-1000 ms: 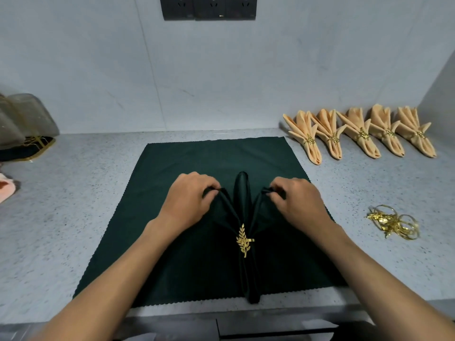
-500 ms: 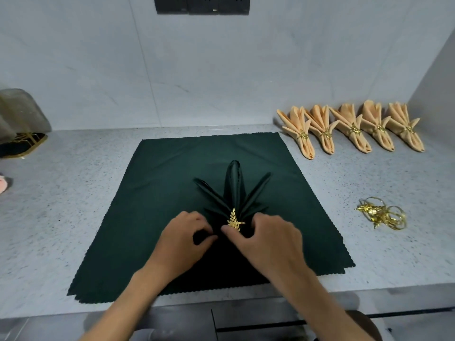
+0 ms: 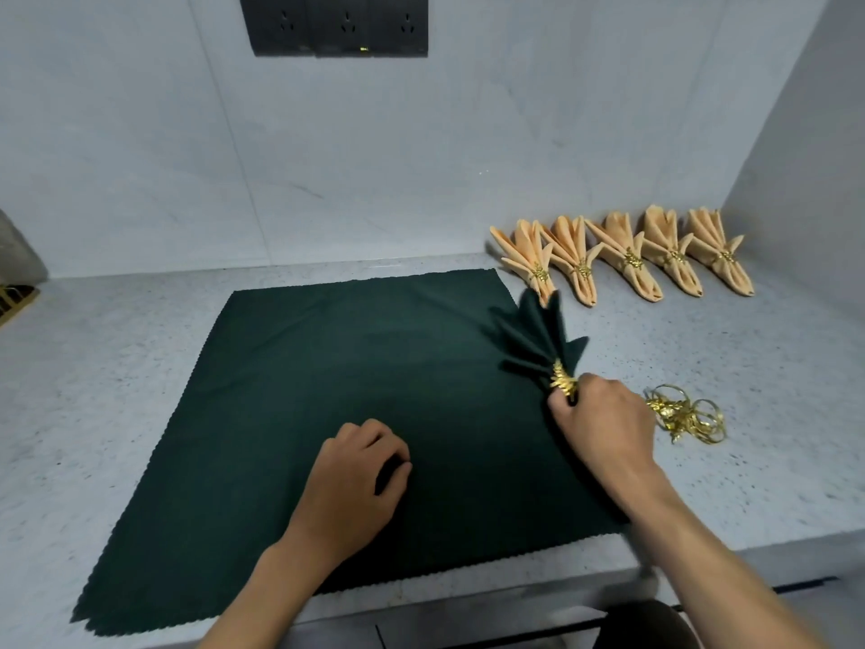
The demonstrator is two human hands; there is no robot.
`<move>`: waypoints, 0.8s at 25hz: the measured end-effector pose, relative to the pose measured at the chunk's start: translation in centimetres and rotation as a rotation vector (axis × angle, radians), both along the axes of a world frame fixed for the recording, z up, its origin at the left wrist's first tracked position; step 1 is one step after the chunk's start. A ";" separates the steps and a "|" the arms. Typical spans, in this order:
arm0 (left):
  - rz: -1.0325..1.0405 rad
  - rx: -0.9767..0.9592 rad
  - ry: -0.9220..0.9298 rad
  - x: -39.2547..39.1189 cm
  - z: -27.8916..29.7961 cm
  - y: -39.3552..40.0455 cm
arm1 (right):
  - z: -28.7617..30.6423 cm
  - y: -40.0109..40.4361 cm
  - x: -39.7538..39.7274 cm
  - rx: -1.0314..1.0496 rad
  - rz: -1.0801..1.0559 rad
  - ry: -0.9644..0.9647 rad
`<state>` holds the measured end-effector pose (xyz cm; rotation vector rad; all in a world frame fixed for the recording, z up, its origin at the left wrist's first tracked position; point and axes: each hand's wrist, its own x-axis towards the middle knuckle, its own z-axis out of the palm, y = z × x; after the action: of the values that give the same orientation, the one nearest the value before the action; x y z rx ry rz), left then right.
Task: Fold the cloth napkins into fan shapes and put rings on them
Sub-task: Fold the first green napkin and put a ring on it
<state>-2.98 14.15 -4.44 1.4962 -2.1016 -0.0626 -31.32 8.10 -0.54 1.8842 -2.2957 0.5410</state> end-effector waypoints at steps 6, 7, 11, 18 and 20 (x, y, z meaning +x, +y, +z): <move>0.015 -0.006 -0.066 -0.1 0.0 0.0 | -0.5 -3.2 -4.8 0.005 -0.071 0.052; 0.016 -0.002 -0.071 -0.1 -0.1 0.0 | -0.6 -3.5 -4.8 0.010 -0.060 0.057; 0.036 0.012 -0.076 -0.1 -0.1 0.0 | -0.5 -4.6 -4.7 0.016 -0.039 0.043; 0.001 0.101 -0.005 -0.1 0.9 0.4 | -0.5 0.0 -1.9 -0.221 0.127 0.068; -0.151 0.320 0.004 1.3 1.9 1.6 | -1.2 3.3 0.3 -0.160 0.533 -0.023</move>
<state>-1.64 15.75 -2.54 1.5052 -2.2779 -0.4774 -31.06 11.40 -1.75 2.4075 -1.6797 0.7765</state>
